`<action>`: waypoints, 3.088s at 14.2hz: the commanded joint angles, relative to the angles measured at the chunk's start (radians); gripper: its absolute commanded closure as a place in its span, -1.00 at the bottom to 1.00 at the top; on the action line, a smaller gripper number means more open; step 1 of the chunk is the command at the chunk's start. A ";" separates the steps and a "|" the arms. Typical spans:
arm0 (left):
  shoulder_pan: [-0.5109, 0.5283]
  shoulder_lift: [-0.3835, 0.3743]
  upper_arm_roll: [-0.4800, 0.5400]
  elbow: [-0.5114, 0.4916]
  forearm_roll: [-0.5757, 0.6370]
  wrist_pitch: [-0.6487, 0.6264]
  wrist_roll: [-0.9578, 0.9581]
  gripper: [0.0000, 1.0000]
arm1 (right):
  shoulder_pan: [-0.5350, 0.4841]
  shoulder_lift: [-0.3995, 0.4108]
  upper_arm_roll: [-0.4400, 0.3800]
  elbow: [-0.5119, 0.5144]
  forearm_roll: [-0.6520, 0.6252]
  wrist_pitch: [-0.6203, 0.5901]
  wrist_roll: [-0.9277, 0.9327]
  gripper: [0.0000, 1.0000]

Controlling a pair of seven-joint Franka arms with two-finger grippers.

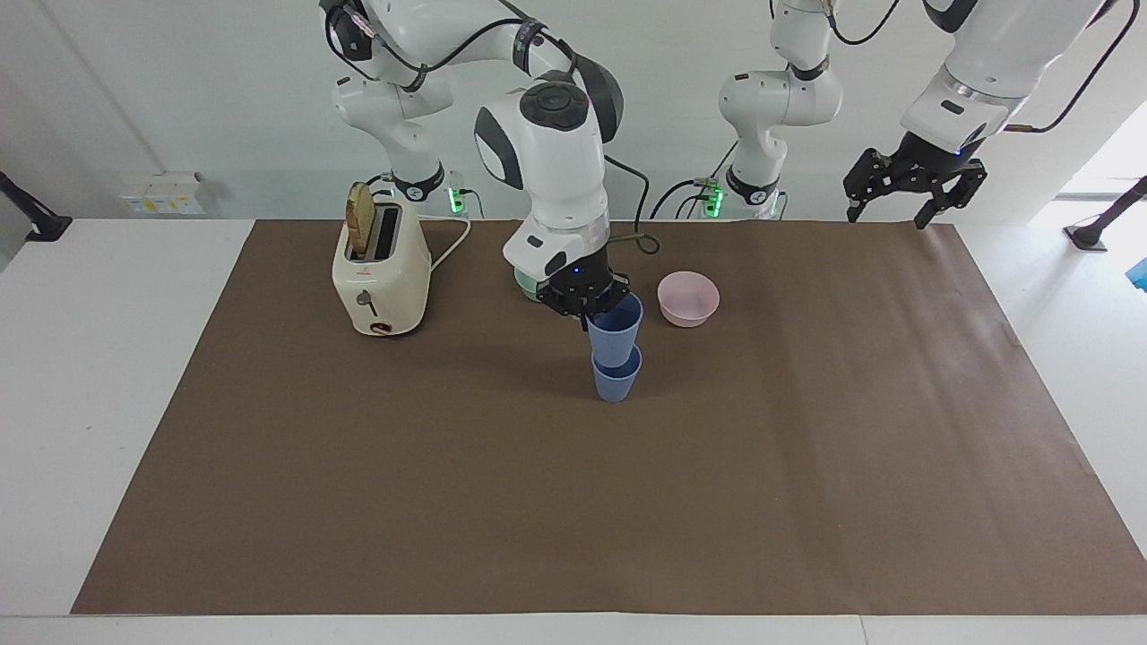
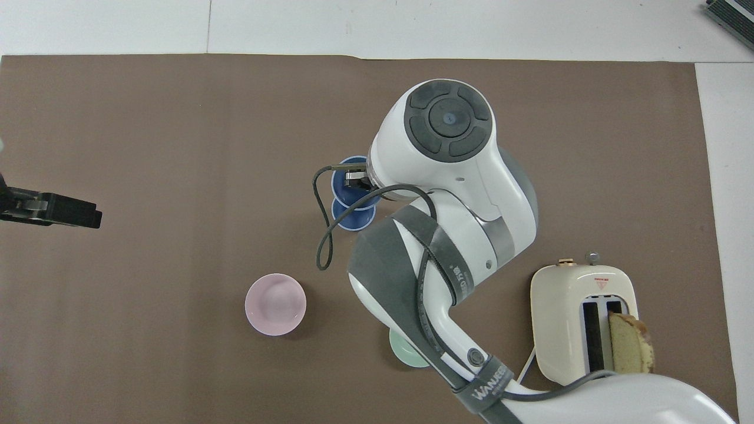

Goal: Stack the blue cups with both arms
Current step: 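Carry the blue cup with the right gripper over the placed cup, then lower the held blue cup into the placed blue cup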

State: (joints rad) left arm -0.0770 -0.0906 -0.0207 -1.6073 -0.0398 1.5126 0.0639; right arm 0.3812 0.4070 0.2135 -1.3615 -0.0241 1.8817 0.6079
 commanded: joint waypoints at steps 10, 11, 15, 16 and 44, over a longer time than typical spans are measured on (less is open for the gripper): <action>0.008 -0.009 -0.004 0.000 0.015 -0.019 0.007 -1.00 | -0.002 0.050 0.007 0.007 0.007 0.036 0.019 1.00; 0.008 -0.009 -0.004 0.001 0.017 -0.019 0.007 -1.00 | -0.001 0.052 0.006 0.004 0.006 0.040 0.021 1.00; 0.008 -0.009 -0.004 0.001 0.017 -0.019 0.007 -1.00 | 0.005 0.062 0.006 -0.011 0.000 0.042 0.021 1.00; 0.008 -0.009 -0.004 0.000 0.017 -0.019 0.007 -1.00 | 0.004 0.064 0.006 -0.011 0.000 0.048 0.021 1.00; 0.008 -0.009 -0.004 0.000 0.017 -0.019 0.007 -1.00 | 0.013 0.090 0.006 -0.103 -0.019 0.092 0.000 1.00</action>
State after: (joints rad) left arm -0.0767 -0.0906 -0.0207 -1.6073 -0.0398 1.5124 0.0639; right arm 0.4042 0.4927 0.2105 -1.4529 -0.0273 1.9464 0.6082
